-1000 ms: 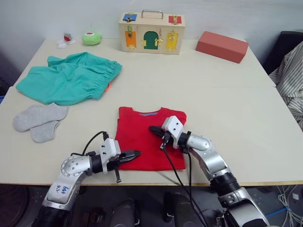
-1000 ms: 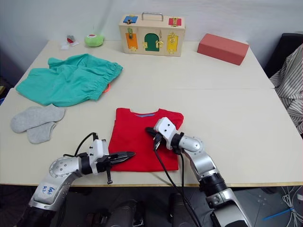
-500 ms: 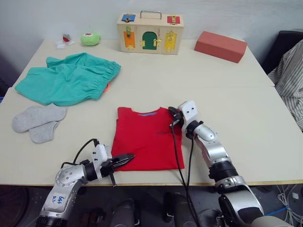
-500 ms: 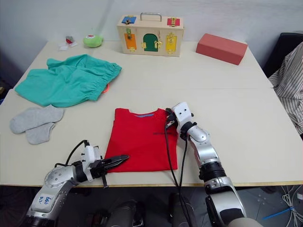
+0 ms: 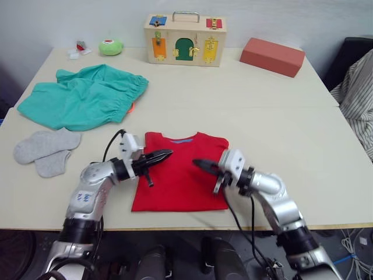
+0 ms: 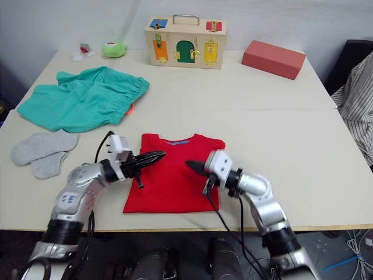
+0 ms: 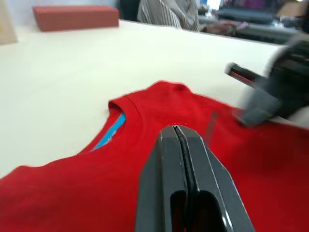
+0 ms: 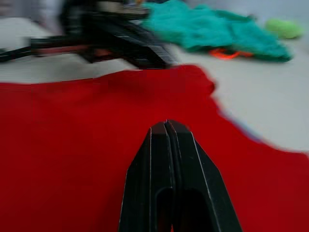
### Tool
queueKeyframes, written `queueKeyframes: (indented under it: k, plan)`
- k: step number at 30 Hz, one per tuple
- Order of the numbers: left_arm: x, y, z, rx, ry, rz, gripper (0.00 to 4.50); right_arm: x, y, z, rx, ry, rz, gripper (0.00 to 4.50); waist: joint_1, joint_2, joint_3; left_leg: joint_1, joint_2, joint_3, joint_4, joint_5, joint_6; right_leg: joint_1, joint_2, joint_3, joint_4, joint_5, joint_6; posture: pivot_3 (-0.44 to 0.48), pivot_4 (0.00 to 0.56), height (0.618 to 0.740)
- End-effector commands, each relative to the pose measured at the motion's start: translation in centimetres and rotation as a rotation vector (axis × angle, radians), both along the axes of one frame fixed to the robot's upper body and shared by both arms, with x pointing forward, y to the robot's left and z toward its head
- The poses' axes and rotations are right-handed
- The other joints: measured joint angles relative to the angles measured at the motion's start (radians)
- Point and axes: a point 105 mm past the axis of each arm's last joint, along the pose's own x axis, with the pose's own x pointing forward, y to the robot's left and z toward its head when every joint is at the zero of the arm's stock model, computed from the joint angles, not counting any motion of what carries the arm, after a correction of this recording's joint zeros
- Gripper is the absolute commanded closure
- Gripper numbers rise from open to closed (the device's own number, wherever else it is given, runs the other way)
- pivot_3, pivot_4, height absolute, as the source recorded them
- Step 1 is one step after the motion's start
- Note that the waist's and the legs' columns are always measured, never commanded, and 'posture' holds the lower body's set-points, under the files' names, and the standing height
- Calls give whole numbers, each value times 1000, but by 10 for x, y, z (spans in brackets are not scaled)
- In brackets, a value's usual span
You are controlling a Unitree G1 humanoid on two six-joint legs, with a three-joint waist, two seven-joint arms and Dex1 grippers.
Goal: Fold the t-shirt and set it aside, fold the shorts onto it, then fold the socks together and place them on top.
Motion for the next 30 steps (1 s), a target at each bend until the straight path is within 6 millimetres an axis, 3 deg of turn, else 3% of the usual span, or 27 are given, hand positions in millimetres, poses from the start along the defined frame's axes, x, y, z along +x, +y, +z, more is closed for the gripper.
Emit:
queueKeyframes:
  k: [1,7,10,14,16,20,23,26,28,30]
  plan:
    - [11,-1,-14,62,2,13,4500,-16,-4,-10,-65,-13,42,4478,3,0,0,0,0,0,0,0,0,0,0,0,0,0,0,0,150,740]
    - [26,18,-16,70,-19,118,4500,-42,-32,-24,-127,49,75,4478,7,-3,-1,1,0,-1,0,0,0,0,-1,0,-3,0,0,0,150,740]
    - [21,27,-6,7,-31,120,4500,-56,-47,-16,-110,39,85,4478,10,-3,-1,1,0,-1,0,0,0,0,-1,0,-3,0,0,0,150,740]
    - [5,40,13,-65,-59,70,4500,-59,-70,8,-13,73,9,4478,5,-3,-1,1,0,-1,0,0,0,0,-1,0,-3,0,0,0,150,740]
    - [-12,44,25,-101,-50,-1,4500,-57,-81,20,45,155,-35,4118,4,-3,-1,1,1,-1,0,1,-1,0,-1,0,-3,0,0,0,150,740]
    - [-40,51,38,-28,-47,-74,3641,-44,-99,32,73,288,-125,2906,6,-3,-1,2,1,-3,0,1,-1,0,-2,1,-3,0,-1,0,150,740]
    - [-61,60,44,43,-57,-129,2697,-37,-114,20,24,608,-181,1832,7,-3,-1,2,1,-3,-1,0,-1,0,-4,1,-3,-1,-2,0,150,740]
    - [-65,68,48,66,-60,-116,1729,-31,-116,22,33,767,-188,795,12,-3,-1,2,1,-4,-1,0,-1,0,-4,1,-3,-2,-3,0,150,740]
    - [-79,69,40,89,23,-183,1113,-23,-109,14,-11,855,-187,115,15,-3,-1,1,1,-4,-2,0,-1,-1,-4,1,-3,-2,-4,0,150,740]
    - [-90,68,34,104,63,-225,457,-18,-102,11,-20,941,-180,0,10,-3,-1,1,1,-3,-2,0,-1,-2,-4,1,-4,-2,-4,0,150,740]
